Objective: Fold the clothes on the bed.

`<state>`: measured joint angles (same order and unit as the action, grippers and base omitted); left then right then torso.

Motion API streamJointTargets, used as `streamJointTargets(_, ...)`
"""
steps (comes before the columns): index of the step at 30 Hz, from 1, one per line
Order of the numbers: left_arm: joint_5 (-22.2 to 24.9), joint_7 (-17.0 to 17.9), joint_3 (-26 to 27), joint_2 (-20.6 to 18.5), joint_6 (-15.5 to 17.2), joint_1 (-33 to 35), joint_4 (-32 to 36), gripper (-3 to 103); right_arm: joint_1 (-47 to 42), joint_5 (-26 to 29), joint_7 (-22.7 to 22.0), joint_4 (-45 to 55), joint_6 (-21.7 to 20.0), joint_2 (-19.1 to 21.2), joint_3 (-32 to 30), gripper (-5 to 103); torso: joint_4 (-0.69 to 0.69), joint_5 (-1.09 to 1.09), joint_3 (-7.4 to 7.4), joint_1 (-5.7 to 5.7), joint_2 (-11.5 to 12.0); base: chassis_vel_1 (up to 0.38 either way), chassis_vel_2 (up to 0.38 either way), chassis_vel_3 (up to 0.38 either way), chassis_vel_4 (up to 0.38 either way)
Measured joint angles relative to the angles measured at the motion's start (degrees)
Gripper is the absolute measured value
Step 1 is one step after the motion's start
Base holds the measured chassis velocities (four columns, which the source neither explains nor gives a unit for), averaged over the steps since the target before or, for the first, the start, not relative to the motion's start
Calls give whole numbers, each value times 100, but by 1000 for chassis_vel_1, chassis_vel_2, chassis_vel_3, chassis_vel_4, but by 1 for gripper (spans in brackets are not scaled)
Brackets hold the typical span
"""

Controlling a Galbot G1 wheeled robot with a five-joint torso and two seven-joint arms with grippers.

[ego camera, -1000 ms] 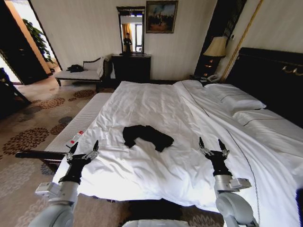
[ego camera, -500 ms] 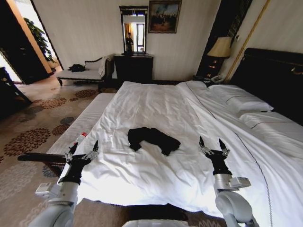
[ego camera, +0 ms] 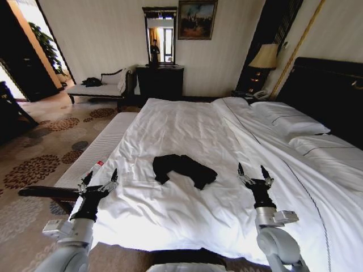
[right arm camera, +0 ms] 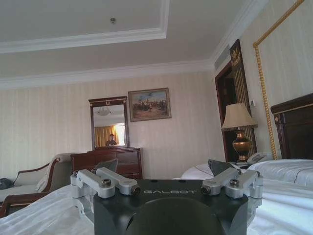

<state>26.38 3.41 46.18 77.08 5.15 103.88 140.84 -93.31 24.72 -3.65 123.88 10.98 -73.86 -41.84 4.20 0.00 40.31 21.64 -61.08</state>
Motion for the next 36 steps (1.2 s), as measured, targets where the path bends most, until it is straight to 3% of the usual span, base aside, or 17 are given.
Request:
streamJointTargets(25, -57, 30, -40, 104, 6, -128, -33, 100, 330, 183, -77, -269, 196, 108, 291, 100, 0, 1, 0, 0, 0, -18, 13, 12, -16)
streamJointTargets(30, 23, 225, -26, -26, 92, -308, 83, 100, 532, 402, -276, -298, 121, 380, 434, 100, 1, 0, 0, -1, 0, 0, 0, 0, 0)
streamJointTargets(36, 325, 651, -48, -117, 430, -509, 236, 100, 995, 825, -772, -576, -195, 1164, 923, 100, 1, 2, 0, 0, 0, 0, 0, 0, 0)
